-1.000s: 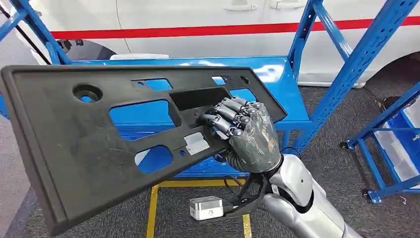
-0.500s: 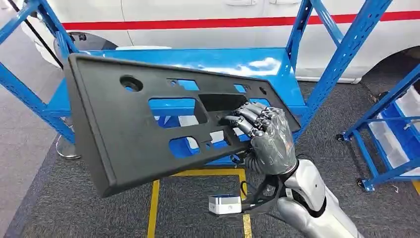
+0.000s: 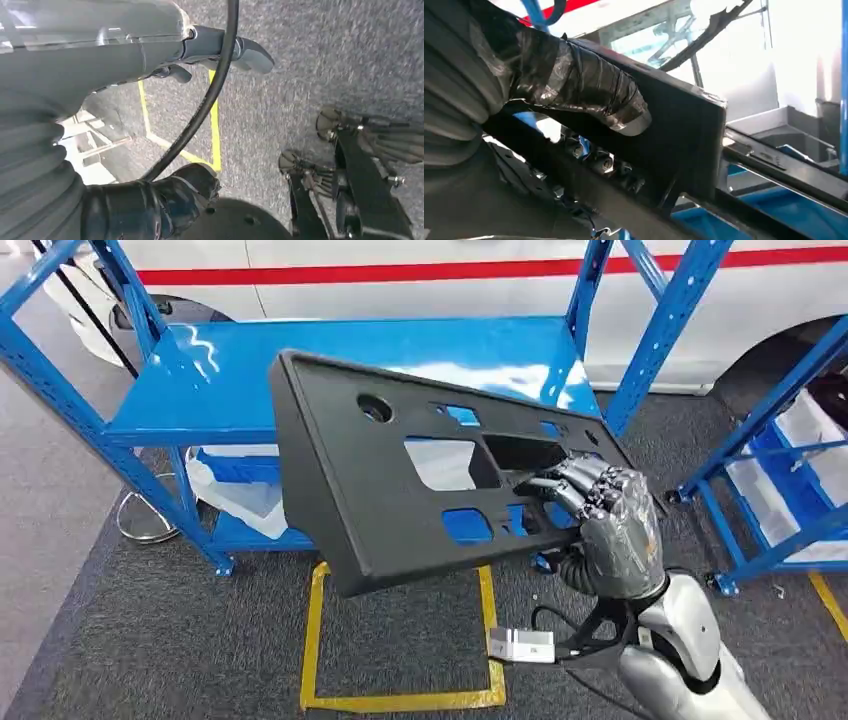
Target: Take the parts from the cabinet and place them on the table.
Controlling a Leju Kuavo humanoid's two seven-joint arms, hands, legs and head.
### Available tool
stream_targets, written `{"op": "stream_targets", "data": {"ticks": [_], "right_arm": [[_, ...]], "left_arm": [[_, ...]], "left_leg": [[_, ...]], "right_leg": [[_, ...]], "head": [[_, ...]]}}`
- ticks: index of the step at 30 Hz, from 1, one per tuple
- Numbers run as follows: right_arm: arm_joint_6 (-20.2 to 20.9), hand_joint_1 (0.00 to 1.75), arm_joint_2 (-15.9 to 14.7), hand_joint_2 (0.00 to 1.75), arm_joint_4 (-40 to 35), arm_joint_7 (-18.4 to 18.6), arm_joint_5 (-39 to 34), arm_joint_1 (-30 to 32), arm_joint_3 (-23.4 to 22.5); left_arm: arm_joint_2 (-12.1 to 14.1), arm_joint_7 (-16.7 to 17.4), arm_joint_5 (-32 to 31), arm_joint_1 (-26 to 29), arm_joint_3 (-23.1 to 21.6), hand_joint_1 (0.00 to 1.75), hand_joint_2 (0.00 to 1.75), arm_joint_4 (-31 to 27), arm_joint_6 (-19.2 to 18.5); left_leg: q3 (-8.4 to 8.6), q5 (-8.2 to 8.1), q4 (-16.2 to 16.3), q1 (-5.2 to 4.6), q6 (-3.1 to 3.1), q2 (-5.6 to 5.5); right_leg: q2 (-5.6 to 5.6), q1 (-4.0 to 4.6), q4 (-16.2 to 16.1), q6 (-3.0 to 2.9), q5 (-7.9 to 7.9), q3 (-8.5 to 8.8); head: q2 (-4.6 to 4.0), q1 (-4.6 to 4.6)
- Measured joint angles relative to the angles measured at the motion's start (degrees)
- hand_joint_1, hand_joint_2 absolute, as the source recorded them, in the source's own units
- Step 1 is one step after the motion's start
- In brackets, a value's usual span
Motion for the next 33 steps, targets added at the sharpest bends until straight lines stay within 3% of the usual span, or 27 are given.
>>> {"op": "stream_targets", "data": {"ticks": [1,2,3,4,5,6,7,8,10,11,12,15,16,17,18,20,21,22,23,25,26,27,28,30,31,32,33], "right_arm": [[0.11,1.75,0.00,1.75,0.02,-0.02,-0.02,0.07,-0.15],[0.24,1.75,0.00,1.75,0.00,-0.04,-0.02,0.13,-0.26],[0.28,1.75,0.00,1.75,-0.07,-0.06,0.00,0.17,-0.35],[0.28,1.75,0.00,1.75,-0.11,-0.06,-0.02,0.20,-0.37],[0.31,1.75,-0.06,1.75,-0.11,-0.06,-0.02,0.25,-0.46],[0.31,1.75,-0.07,1.75,-0.09,-0.04,-0.02,0.34,-0.46],[0.31,1.75,-0.07,1.75,-0.09,-0.04,-0.02,0.45,-0.48],[0.31,1.75,-0.07,1.75,-0.11,-0.08,-0.02,0.50,-0.48],[0.31,1.75,-0.07,1.75,-0.11,-0.06,-0.02,0.53,-0.50],[0.31,1.75,-0.07,1.75,-0.17,-0.06,0.00,0.53,-0.57],[0.31,1.75,-0.11,1.75,-0.37,-0.06,0.00,0.57,-0.68],[0.42,1.75,-0.11,1.75,-0.46,-0.04,-0.07,0.58,-0.78],[0.63,1.75,-0.11,1.75,-0.46,0.02,-0.13,0.63,-0.83],[0.79,1.75,-0.11,1.75,-0.46,0.02,-0.26,0.70,-0.87],[1.03,1.75,-0.26,1.75,-0.46,-0.04,-0.37,0.64,-1.01],[1.38,1.75,-0.26,1.75,-0.44,-0.02,-0.57,0.79,-1.29],[1.49,1.75,-0.26,1.75,-0.44,-0.15,-0.63,0.90,-1.48],[1.66,1.75,-0.26,1.75,-0.44,-0.15,-0.70,0.96,-1.53],[1.81,1.75,-0.26,1.75,-0.44,-0.15,-0.79,0.97,-1.57],[2.45,1.75,-0.26,1.75,-0.44,-0.13,-1.27,0.81,-1.84],[2.88,1.75,-0.26,1.75,-0.46,-0.13,-1.57,0.51,-2.01],[3.72,1.75,-0.26,1.75,-0.46,-0.04,-2.01,-0.03,-2.08],[4.52,1.75,-0.26,1.75,-0.52,0.15,-2.58,-0.37,-2.27],[5.22,1.75,-0.28,1.75,-0.52,0.31,-2.97,-0.97,-2.71],[5.38,1.75,-0.28,1.75,-0.55,0.37,-3.08,-1.12,-2.89],[5.44,1.75,-0.26,1.75,-0.55,0.37,-3.15,-1.28,-2.95],[5.50,1.75,-0.26,1.75,-0.55,0.39,-3.24,-1.68,-2.97]], "left_arm": [[0.07,0.00,0.00,-0.02,0.00,0.00,1.75,0.00,0.00],[0.02,0.00,0.00,0.00,0.02,0.00,1.75,0.00,0.00],[0.02,0.00,0.00,0.02,0.00,0.00,1.75,0.00,-0.09],[0.02,0.00,-0.02,0.09,0.00,0.00,1.75,0.00,-0.09],[0.02,0.00,0.00,0.10,0.00,0.00,1.75,0.00,-0.09],[0.05,0.00,0.00,0.08,0.00,0.00,1.75,0.00,-0.09],[0.05,0.00,0.00,0.06,0.00,0.00,1.75,0.00,-0.09],[0.05,0.00,0.00,0.00,0.00,0.00,1.75,0.00,-0.09],[0.07,0.00,0.00,-0.06,0.00,0.00,1.75,0.00,-0.07],[0.07,0.00,0.00,-0.13,0.00,0.00,1.75,0.00,-0.07],[0.16,0.00,0.00,-0.16,0.00,0.00,1.75,0.00,-0.07],[0.15,0.00,-0.02,-0.17,0.00,0.00,1.75,0.00,-0.11],[0.15,-0.02,-0.04,-0.17,0.00,0.00,1.75,0.00,-0.11],[0.15,-0.02,-0.07,-0.41,0.00,0.00,1.75,0.00,-0.09],[0.13,-0.04,-0.09,-0.41,0.00,0.00,1.75,0.00,-0.09],[0.13,-0.11,-0.17,-0.21,0.00,0.00,1.75,0.00,-0.11],[0.13,-0.19,-0.20,-0.16,0.00,0.00,1.75,0.00,-0.11],[0.13,-0.26,-0.20,-0.17,0.00,0.00,1.75,0.00,-0.11],[0.13,-0.37,-0.20,-0.21,0.00,0.00,1.75,0.00,-0.13],[0.13,-0.55,-0.26,-0.32,0.00,0.00,1.75,0.00,-0.22],[0.13,-0.72,-0.26,-0.35,0.00,0.00,1.75,0.00,-0.28],[0.13,-1.03,-0.31,-0.26,0.00,0.00,1.75,0.00,-0.46],[0.13,-1.09,-0.41,-0.21,-0.02,0.00,1.75,0.00,-0.70],[0.13,-1.16,-0.52,-0.44,-0.02,0.00,1.75,0.00,-0.85],[0.13,-1.18,-0.52,-0.44,-0.02,0.00,1.75,0.00,-0.85],[0.31,-1.18,-0.52,-0.48,-0.02,0.00,1.75,0.00,-0.92],[0.24,-1.18,-0.52,-0.48,-0.02,0.00,1.75,0.00,-1.09]], "left_leg": [[-0.52,-0.03,0.18,0.00,-0.30,-0.17],[-1.20,-2.73,1.33,0.10,-0.74,-0.38],[-1.97,-6.73,4.28,0.30,-1.12,-0.40],[-2.82,-10.34,8.39,0.52,-1.49,-0.39],[-3.55,-12.74,12.51,0.68,-1.79,-0.39],[-3.88,-13.68,16.11,0.80,-2.05,-0.40],[-3.32,-12.82,17.34,0.84,-2.16,-0.40],[-1.71,-10.95,16.38,0.89,-2.17,-0.40],[4.89,-7.76,8.26,0.90,-1.80,-0.42],[9.01,-8.56,2.85,0.87,-1.37,-0.59],[11.84,-10.14,-2.00,0.43,-0.98,-0.68],[10.83,-9.15,-2.04,0.06,-0.31,-0.70],[10.49,-8.11,-2.72,0.48,0.44,-0.41],[10.20,-7.37,-2.97,0.62,0.87,0.21],[9.40,-6.85,-2.93,0.57,1.52,0.37],[7.79,-5.86,-2.54,0.34,1.99,0.99],[6.75,-5.32,-2.22,0.20,2.04,1.38],[5.79,-4.91,-1.85,0.14,2.00,1.75],[4.71,-4.54,-1.42,0.13,1.93,2.14],[2.98,-4.12,-0.34,0.14,1.64,3.03],[2.50,-4.01,0.32,0.05,1.46,3.32],[1.91,-3.82,0.78,-0.23,1.15,3.93],[1.94,-3.48,0.76,-0.24,0.70,4.42],[1.97,-2.72,0.59,-0.14,0.24,5.54],[1.97,-2.40,0.50,-0.30,-0.05,5.99],[1.42,-3.40,0.81,-0.02,-0.49,4.62],[0.91,-6.24,2.40,0.16,-0.84,1.98]], "right_leg": [[-0.31,-0.72,-0.56,-0.62,1.05,-0.66],[-0.38,-0.71,-0.66,-1.08,1.79,-1.26],[-0.50,-0.75,-0.69,-1.52,2.53,-2.03],[-0.48,-0.73,-0.62,-1.56,3.21,-2.91],[-0.48,-0.69,-0.55,-1.54,3.85,-3.78],[-0.50,-0.68,-0.41,-1.44,4.56,-4.62],[-0.50,-0.70,-0.23,-1.34,5.18,-5.53],[-0.51,-0.72,-0.10,-1.19,5.72,-6.43],[-0.48,-0.75,0.16,-0.85,6.80,-7.96],[-0.45,-0.75,0.25,-0.60,7.32,-8.22],[-0.42,-0.52,0.29,-0.16,7.73,-8.62],[-0.58,-0.83,-0.71,0.89,9.67,-8.64],[-0.32,-0.49,-0.95,1.38,9.91,-8.89],[-0.13,-0.80,-0.01,1.54,8.04,-9.43],[-0.11,-0.76,2.65,1.53,4.46,-10.31],[-0.09,-0.77,10.94,1.74,-1.67,-12.51],[-0.09,-0.78,15.04,1.90,-3.15,-13.35],[-0.10,-0.78,16.83,1.97,-2.68,-13.23],[-0.13,-0.78,16.25,2.01,-0.92,-11.94],[-0.91,-0.78,9.61,2.00,2.63,-6.38],[-2.72,-0.69,5.03,1.84,2.52,-2.99],[-4.47,0.25,1.25,1.50,0.38,-0.96],[-4.30,0.35,0.41,0.77,0.14,-0.79],[-3.12,0.54,0.45,0.05,0.83,-1.54],[-2.66,0.21,-0.04,-0.54,1.54,-1.85],[-2.37,-0.22,-0.46,-0.95,2.30,-2.00],[-1.80,-0.29,-0.60,-1.57,3.02,-2.69]], "head": [[0.00,-0.08],[0.00,-0.08],[0.00,-0.24],[0.00,-0.21],[0.00,-0.23],[0.00,-0.21],[0.00,-0.24],[0.00,-0.24],[0.00,-0.24],[0.00,-0.26],[0.00,-0.21],[0.00,-0.24],[0.00,-0.15],[0.00,-0.17],[0.00,-0.11],[0.00,-0.13],[0.00,-0.15],[0.00,-0.15],[0.00,-0.15],[0.00,-0.15],[0.00,-0.17],[0.00,-0.13],[0.00,-0.19],[0.00,-0.19],[0.00,-0.15],[0.00,-0.13],[0.00,-0.17]]}}
